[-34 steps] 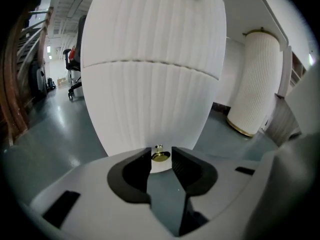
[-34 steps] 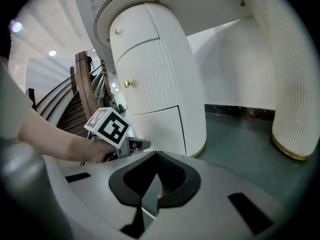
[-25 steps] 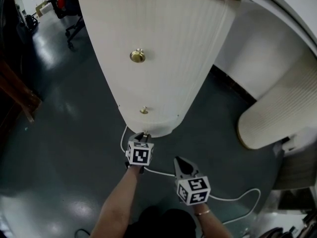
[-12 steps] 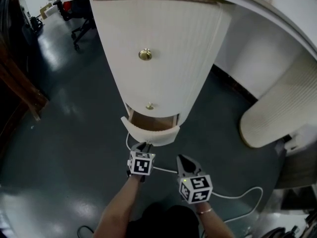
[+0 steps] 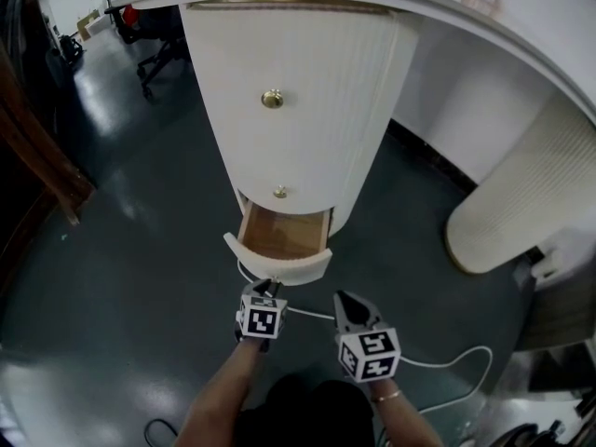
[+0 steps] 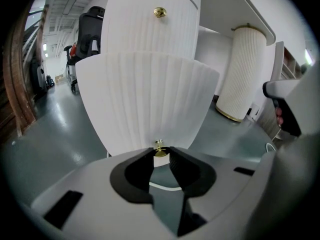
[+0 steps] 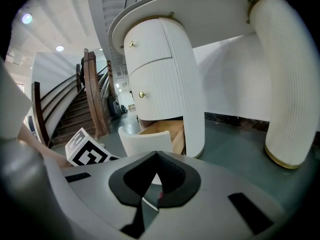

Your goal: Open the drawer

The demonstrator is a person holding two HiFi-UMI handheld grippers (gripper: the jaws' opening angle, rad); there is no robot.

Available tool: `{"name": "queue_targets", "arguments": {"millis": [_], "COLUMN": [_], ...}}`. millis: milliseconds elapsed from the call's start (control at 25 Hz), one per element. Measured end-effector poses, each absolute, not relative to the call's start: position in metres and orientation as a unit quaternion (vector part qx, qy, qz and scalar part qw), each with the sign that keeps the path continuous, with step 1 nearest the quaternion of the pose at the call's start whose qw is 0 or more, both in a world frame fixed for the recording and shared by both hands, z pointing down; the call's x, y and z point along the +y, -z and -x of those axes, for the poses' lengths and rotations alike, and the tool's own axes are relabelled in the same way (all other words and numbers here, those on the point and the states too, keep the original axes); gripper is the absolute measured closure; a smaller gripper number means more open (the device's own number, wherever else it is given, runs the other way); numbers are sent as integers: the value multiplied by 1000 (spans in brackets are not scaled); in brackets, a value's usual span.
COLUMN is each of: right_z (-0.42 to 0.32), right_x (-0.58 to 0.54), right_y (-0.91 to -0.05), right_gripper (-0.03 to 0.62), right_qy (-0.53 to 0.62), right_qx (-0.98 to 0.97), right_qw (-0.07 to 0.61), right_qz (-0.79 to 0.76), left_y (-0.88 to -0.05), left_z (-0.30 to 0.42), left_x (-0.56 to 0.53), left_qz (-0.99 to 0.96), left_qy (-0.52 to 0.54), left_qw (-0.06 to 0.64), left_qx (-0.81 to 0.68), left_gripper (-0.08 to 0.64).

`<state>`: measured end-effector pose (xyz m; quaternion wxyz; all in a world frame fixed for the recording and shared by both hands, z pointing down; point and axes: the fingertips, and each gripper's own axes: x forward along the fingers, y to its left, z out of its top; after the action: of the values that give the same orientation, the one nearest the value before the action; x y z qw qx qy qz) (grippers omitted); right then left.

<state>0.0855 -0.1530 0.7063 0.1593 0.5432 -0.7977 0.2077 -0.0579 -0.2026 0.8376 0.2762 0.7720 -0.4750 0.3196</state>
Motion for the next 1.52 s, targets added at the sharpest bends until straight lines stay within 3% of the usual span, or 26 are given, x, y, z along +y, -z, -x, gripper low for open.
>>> {"name": "queue_targets", "arguments": {"millis": [1520], "right_z": [-89], "right_x": [-106], "right_y": [-703], "right_gripper": [589], "right_qy": [-203], "right_qx": [-792], "right_qw": [171], "right_qz": [-549], "left_y": [-844], "left_z": [74], "left_x": [-111], "left_qz": [-757], "left_qy": [-340], "left_qw": [297], "left_qx": [-473], "left_gripper": [460]}}
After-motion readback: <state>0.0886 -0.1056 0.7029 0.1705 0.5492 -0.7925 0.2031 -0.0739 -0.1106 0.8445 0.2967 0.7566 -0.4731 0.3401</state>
